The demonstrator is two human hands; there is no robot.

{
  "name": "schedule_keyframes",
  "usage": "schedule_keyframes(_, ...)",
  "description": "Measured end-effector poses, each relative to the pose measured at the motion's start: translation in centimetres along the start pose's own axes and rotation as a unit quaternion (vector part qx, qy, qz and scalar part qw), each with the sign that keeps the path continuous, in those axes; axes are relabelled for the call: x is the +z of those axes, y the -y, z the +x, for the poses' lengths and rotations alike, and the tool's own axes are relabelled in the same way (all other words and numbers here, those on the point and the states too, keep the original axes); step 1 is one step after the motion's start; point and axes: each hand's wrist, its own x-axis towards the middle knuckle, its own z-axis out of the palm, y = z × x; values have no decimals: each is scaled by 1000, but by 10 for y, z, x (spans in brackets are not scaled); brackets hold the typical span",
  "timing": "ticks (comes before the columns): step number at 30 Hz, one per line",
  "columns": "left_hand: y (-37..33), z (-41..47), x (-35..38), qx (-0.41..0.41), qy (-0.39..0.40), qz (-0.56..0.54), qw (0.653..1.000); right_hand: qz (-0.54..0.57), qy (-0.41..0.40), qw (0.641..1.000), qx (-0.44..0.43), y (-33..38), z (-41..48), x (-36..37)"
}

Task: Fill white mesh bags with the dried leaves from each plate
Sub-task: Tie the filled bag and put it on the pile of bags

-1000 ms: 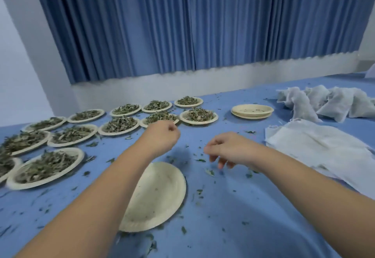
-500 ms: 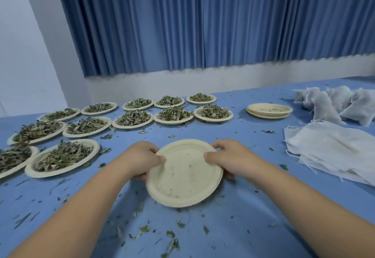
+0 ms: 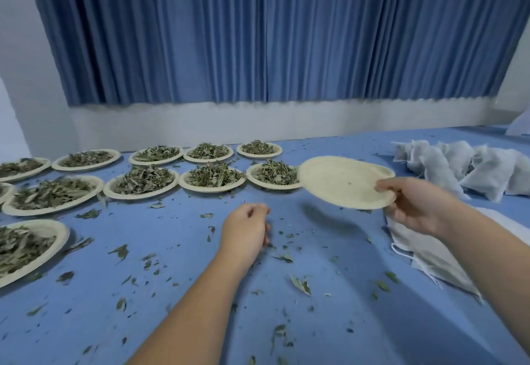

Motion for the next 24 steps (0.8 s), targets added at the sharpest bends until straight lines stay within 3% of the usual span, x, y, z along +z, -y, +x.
schedule_keyframes(5,14,7,2,28,-1,51,998,94,-68,993,-32,27,60,-11)
schedule_keyframes(12,16,9,2,25,-9,36,999,98,-160,982,-5,7,104,-6)
schedule_keyframes(20,15,7,5,32,-1,38,999,112,-177,973,-98,1,113,0)
schedule_keyframes(24,16,7,6,38,3,53,998,64,-173,981,-64,0,113,6)
